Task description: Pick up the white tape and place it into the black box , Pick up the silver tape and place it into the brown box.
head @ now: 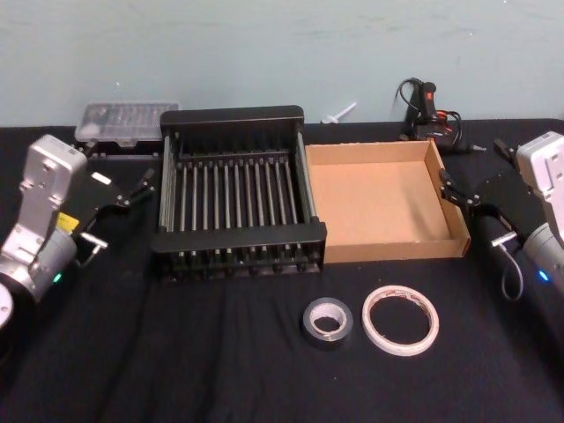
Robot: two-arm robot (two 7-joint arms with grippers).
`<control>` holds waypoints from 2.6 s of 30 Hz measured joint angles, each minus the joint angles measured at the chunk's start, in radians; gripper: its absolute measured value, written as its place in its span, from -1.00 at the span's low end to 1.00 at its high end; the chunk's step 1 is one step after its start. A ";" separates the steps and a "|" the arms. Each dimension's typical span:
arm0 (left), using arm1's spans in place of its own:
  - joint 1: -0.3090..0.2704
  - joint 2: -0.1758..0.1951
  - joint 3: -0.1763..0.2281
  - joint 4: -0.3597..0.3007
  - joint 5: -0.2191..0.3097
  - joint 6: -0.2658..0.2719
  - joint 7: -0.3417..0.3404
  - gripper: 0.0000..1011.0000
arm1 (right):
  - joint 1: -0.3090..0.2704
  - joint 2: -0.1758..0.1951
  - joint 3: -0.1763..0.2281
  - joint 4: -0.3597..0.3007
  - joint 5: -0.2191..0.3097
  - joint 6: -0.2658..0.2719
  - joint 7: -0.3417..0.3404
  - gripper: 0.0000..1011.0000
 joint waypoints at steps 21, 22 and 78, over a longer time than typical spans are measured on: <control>0.000 0.000 0.000 0.000 0.000 0.000 0.000 0.98 | 0.000 0.000 0.000 0.000 0.000 0.000 0.000 0.98; 0.000 0.000 0.000 0.000 0.000 0.000 0.000 0.98 | 0.000 0.000 0.000 0.000 0.000 0.000 0.000 0.98; 0.000 0.000 0.000 0.000 0.000 0.000 0.000 0.98 | -0.161 0.005 0.104 -0.181 0.068 0.044 0.070 0.98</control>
